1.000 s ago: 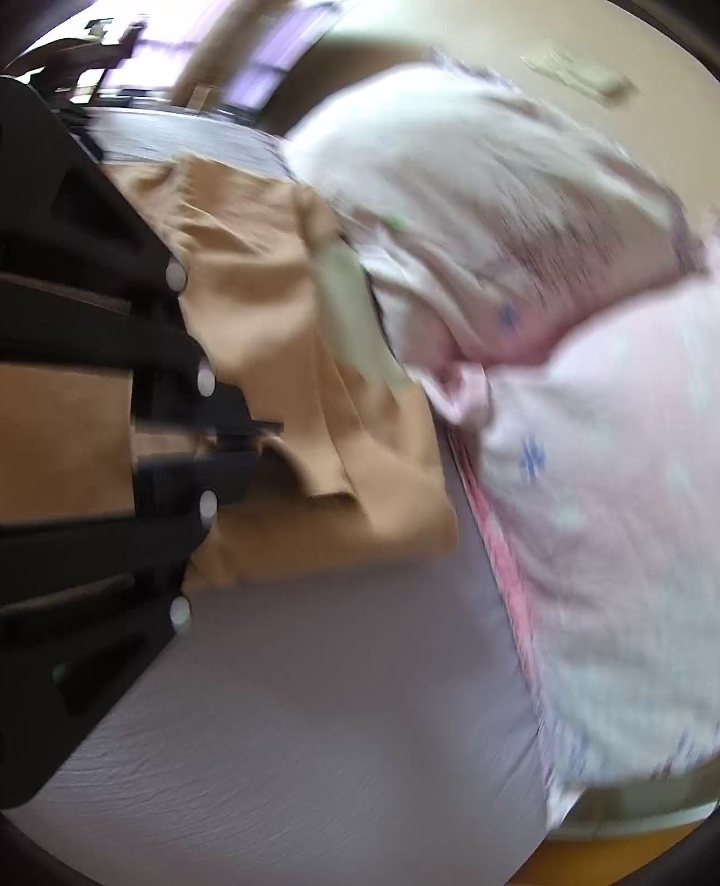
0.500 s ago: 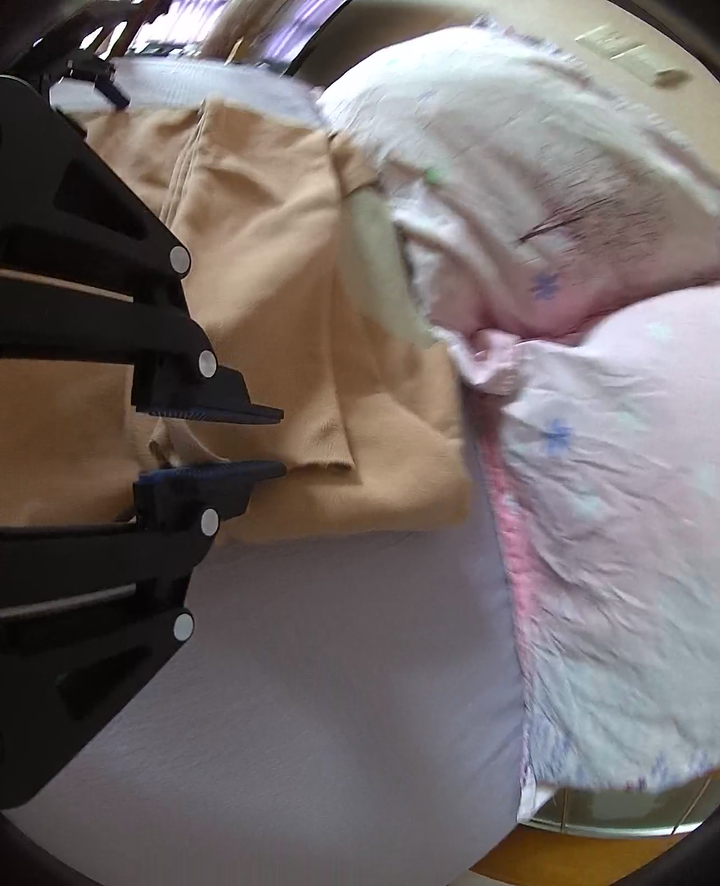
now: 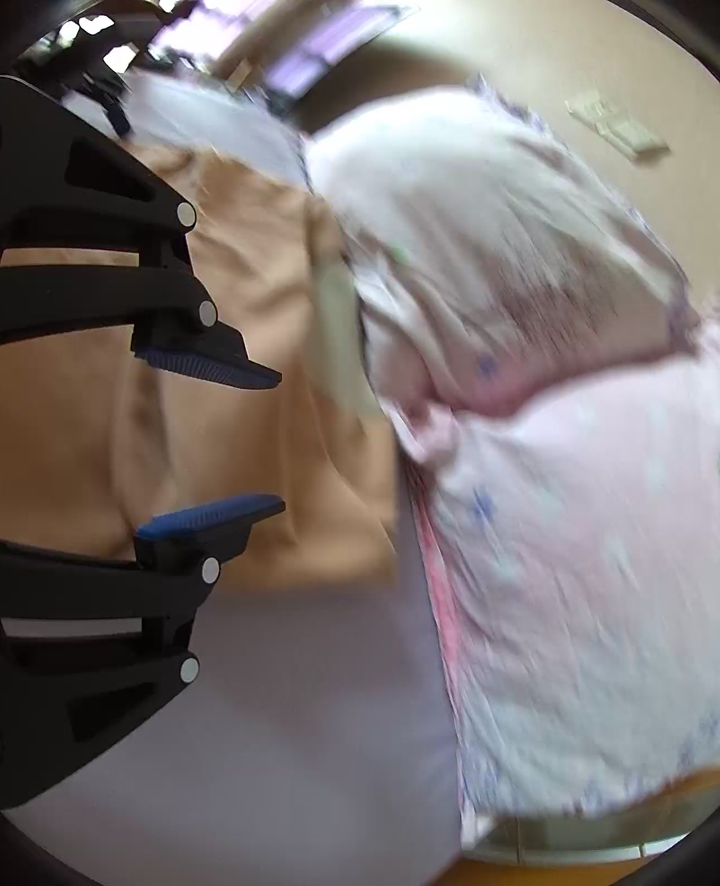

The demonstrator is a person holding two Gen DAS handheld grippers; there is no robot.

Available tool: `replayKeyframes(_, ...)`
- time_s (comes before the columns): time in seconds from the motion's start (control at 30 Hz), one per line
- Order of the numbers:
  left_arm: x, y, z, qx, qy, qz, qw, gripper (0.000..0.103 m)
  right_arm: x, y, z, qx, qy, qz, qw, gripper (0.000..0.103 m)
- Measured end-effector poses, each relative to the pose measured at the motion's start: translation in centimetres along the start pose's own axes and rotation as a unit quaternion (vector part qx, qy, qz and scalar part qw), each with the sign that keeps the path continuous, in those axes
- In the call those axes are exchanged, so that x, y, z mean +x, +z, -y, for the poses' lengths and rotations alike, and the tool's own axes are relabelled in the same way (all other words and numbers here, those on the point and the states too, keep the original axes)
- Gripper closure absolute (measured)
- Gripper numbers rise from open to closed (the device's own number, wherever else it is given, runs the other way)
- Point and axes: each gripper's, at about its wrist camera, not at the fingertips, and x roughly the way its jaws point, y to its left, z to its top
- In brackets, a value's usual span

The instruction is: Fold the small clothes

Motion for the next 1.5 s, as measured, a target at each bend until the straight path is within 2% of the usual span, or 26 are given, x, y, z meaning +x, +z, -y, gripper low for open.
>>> replayKeyframes(0.07,0.0,0.0,0.0,-0.001,0.001,0.000,1.0000,0.020,2.3,-0.9,1.1,0.021,-0.029,-0.059,0.998,0.061)
replayKeyframes(0.17,-0.1,-0.1,0.0,-0.003,0.002,0.001,1.0000,0.020,2.4,-1.6,2.0,0.054,-0.007,-0.080,0.995,0.062)
replayKeyframes(0.23,-0.2,-0.2,0.1,-0.003,0.003,0.002,1.0000,0.020,1.8,-1.8,1.0,0.033,-0.008,-0.105,0.994,0.062)
replayKeyframes(0.27,-0.2,-0.2,0.0,-0.003,0.002,0.002,1.0000,0.020,1.3,-1.9,0.6,0.025,0.000,-0.099,0.995,0.062)
replayKeyframes(0.3,-0.1,-0.2,0.0,-0.004,0.001,0.002,1.0000,0.020,0.1,-1.4,0.5,0.019,0.000,-0.061,0.998,0.062)
replayKeyframes(0.4,-0.1,-0.2,0.0,-0.006,-0.001,0.001,1.0000,0.020,-0.9,0.3,1.2,0.017,-0.050,0.005,0.999,0.062)
replayKeyframes(0.47,-0.1,-0.2,0.0,-0.006,0.000,0.001,1.0000,0.020,0.1,1.6,1.9,0.017,-0.064,0.002,0.998,0.062)
replayKeyframes(0.57,-0.1,-0.2,-0.1,-0.009,-0.001,0.000,1.0000,0.020,2.7,2.2,2.1,0.001,-0.084,-0.025,0.996,0.062)
replayKeyframes(0.6,-0.1,-0.2,-0.1,-0.010,-0.002,0.000,1.0000,0.020,3.4,2.0,1.9,-0.010,-0.090,-0.034,0.995,0.065)
replayKeyframes(0.67,-0.1,-0.2,-0.2,-0.013,-0.005,-0.002,0.9999,0.019,5.0,1.0,1.7,-0.038,-0.117,-0.053,0.991,0.102)
replayKeyframes(0.7,0.0,-0.1,-0.2,-0.013,-0.005,-0.002,0.9999,0.019,5.3,0.6,1.9,-0.041,-0.118,-0.050,0.991,0.100)
replayKeyframes(0.77,0.0,-0.1,-0.3,-0.015,-0.007,-0.003,0.9999,0.019,4.4,0.6,2.1,-0.038,-0.121,-0.017,0.992,0.101)
replayKeyframes(0.87,0.0,-0.2,-0.3,-0.016,-0.008,-0.003,0.9998,0.019,2.4,2.0,3.0,-0.001,-0.115,0.041,0.993,0.101)
replayKeyframes(0.93,0.0,-0.1,-0.4,-0.017,-0.008,-0.003,0.9998,0.019,2.2,2.7,3.2,0.001,-0.126,0.058,0.990,0.101)
replayKeyframes(1.07,0.0,-0.1,-0.3,-0.017,-0.008,-0.003,0.9998,0.019,4.5,2.5,3.5,0.001,-0.141,-0.014,0.990,0.096)
replayKeyframes(1.1,0.0,-0.1,-0.4,-0.017,-0.009,-0.003,0.9998,0.019,4.1,2.3,3.7,0.012,-0.132,-0.009,0.991,0.091)
replayKeyframes(1.13,0.0,-0.1,-0.4,-0.018,-0.009,-0.003,0.9998,0.019,2.9,2.0,4.0,0.032,-0.105,0.010,0.994,0.083)
replayKeyframes(1.2,0.1,-0.1,-0.4,-0.018,-0.010,-0.004,0.9998,0.019,1.2,1.6,4.0,0.043,-0.070,0.031,0.996,0.081)
replayKeyframes(1.3,0.1,-0.1,-0.4,-0.019,-0.010,-0.004,0.9998,0.018,0.5,0.5,2.7,0.020,-0.035,0.023,0.999,0.081)
replayKeyframes(1.33,0.1,-0.1,-0.4,-0.019,-0.011,-0.004,0.9998,0.018,0.9,-0.1,2.3,0.012,-0.030,0.012,0.999,0.081)
replayKeyframes(1.43,0.1,-0.1,-0.4,-0.021,-0.010,-0.003,0.9997,0.018,3.8,-1.9,2.4,-0.001,-0.050,-0.046,0.998,0.079)
replayKeyframes(1.47,0.1,-0.1,-0.4,-0.022,-0.010,-0.002,0.9997,0.018,3.5,-2.0,2.1,-0.012,-0.054,-0.036,0.998,0.079)
replayKeyframes(1.5,-0.1,-0.1,-0.5,-0.024,-0.008,0.002,0.9997,0.019,3.4,-2.0,1.9,-0.009,-0.053,-0.044,0.998,0.079)
